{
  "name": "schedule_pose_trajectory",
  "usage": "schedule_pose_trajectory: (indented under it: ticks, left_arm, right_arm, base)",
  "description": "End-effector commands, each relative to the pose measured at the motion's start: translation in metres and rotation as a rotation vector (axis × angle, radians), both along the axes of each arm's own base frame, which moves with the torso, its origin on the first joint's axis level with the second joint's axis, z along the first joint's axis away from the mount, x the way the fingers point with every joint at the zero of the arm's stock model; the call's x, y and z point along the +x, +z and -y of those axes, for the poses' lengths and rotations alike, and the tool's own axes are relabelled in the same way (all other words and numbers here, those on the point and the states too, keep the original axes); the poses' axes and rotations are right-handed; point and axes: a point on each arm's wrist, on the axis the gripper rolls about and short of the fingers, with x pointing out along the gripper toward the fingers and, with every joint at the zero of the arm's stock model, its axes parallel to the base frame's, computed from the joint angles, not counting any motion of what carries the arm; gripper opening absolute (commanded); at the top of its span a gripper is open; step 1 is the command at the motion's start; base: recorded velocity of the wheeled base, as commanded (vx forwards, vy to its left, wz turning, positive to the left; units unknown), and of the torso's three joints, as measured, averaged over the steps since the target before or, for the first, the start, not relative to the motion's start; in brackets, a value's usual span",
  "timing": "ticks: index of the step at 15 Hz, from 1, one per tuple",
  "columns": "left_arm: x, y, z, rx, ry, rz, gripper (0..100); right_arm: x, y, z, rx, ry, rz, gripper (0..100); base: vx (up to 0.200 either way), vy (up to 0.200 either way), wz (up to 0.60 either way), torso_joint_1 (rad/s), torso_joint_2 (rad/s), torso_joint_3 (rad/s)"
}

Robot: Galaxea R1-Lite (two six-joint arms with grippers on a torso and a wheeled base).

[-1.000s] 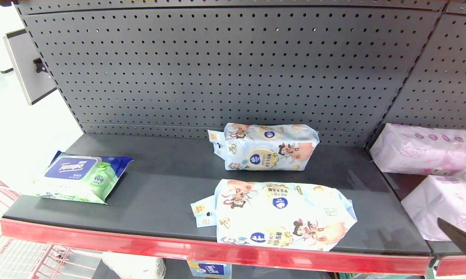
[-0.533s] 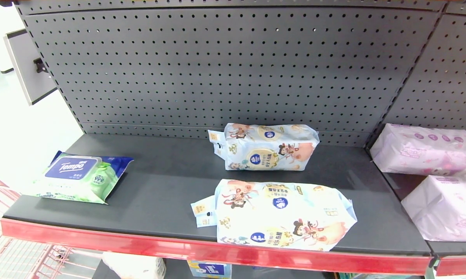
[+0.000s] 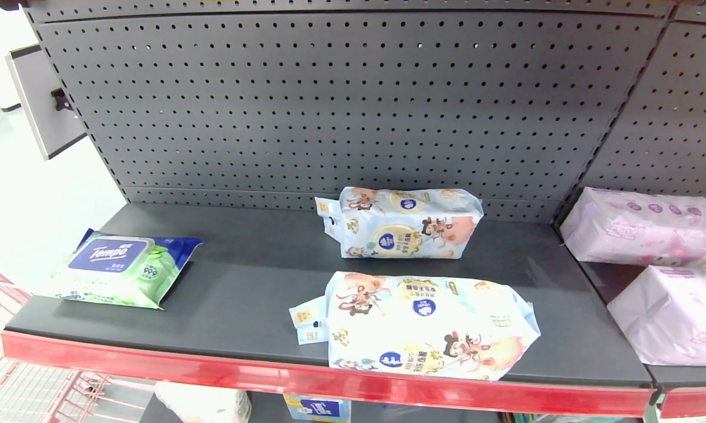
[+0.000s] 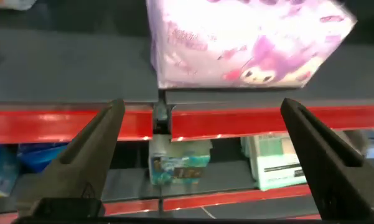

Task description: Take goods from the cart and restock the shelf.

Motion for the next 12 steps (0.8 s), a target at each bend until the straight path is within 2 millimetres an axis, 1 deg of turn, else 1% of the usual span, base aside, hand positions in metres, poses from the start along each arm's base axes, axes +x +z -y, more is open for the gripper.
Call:
schedule_pose_trajectory:
  ticks: [1,4,5,6,8,9,10,11,12]
  left_arm:
    - [0.001,-0.02,0.001,0.059,-0.085,0.045,100]
    - [0.003,-0.022,0.001,0.057,-0.103,0.058,100]
    - [0.004,-0.023,0.001,0.056,-0.123,0.071,100]
    - [0.007,-0.025,0.003,0.059,-0.18,0.106,100]
    - [0.007,-0.025,0.003,0.058,-0.195,0.119,100]
    - [0.007,-0.025,0.003,0.055,-0.192,0.119,100]
    - [0.007,-0.025,0.003,0.055,-0.189,0.119,100]
    - [0.007,-0.025,0.003,0.055,-0.189,0.119,100]
    - [0.007,-0.025,0.003,0.055,-0.189,0.119,100]
  right_arm:
    - [0.0,-0.006,0.0,-0.001,0.004,-0.004,100]
    - [0.001,-0.005,-0.004,0.014,0.203,0.007,100]
    - [0.0,-0.003,-0.005,0.014,0.217,0.01,100]
    - [0.0,0.002,-0.005,0.013,0.238,0.016,100]
    - [0.001,0.005,-0.004,0.017,0.327,0.007,100]
    - [-0.001,0.002,-0.003,0.016,0.364,0.011,100]
    - [-0.003,-0.006,-0.002,0.012,0.402,0.029,100]
    - [-0.004,-0.006,-0.002,0.013,0.399,0.038,100]
    - [-0.005,-0.007,-0.001,0.053,0.366,0.047,100]
  base:
    - [0.0,0.0,0.0,0.0,0.0,0.0]
    - [0.0,0.0,0.0,0.0,0.0,0.0]
    - [0.0,0.0,0.0,0.0,0.0,0.0]
    - [0.0,0.0,0.0,0.0,0.0,0.0]
    - [0.0,0.0,0.0,0.0,0.0,0.0]
    - [0.0,0.0,0.0,0.0,0.0,0.0]
    - [0.0,0.0,0.0,0.0,0.0,0.0]
    - [0.0,0.0,0.0,0.0,0.0,0.0]
    - [0.0,0.0,0.0,0.0,0.0,0.0]
